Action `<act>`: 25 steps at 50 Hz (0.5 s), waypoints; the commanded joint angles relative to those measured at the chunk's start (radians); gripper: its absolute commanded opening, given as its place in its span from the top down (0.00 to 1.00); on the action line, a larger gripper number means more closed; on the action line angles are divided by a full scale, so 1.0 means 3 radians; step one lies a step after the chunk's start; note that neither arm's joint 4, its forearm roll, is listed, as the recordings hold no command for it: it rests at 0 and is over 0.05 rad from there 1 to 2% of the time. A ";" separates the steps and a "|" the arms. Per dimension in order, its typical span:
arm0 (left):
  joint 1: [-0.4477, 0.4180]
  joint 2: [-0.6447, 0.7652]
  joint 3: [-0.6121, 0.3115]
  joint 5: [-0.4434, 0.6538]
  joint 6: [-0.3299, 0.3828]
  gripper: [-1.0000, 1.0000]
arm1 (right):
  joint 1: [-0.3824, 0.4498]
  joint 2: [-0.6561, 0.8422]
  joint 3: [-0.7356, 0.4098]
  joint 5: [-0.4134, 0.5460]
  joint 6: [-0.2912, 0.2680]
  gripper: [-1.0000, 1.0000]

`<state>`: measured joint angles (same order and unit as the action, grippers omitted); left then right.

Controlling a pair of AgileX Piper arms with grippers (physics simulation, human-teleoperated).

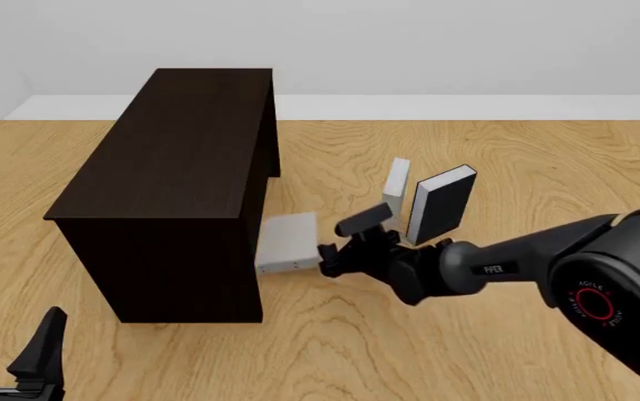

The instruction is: Pick up the book on the right and place it under the cabinet shelf.

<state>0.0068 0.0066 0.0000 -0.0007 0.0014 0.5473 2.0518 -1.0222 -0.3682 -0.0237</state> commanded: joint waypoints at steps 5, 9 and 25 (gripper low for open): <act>-0.0009 -0.0012 -0.0001 0.0011 0.0000 0.00 | 0.0212 0.0073 -0.0271 0.0106 0.0343 0.00; -0.0008 -0.0011 -0.0001 0.0011 -0.0001 0.00 | 0.0233 0.0097 -0.0322 0.0128 0.0341 0.00; -0.0024 -0.0010 -0.0001 0.0018 -0.0003 0.00 | 0.0338 0.0234 -0.0606 0.0259 0.0340 0.00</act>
<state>0.0027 0.0065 0.0000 0.0015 0.0004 0.5828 2.0995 -1.1393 -0.3119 -0.0411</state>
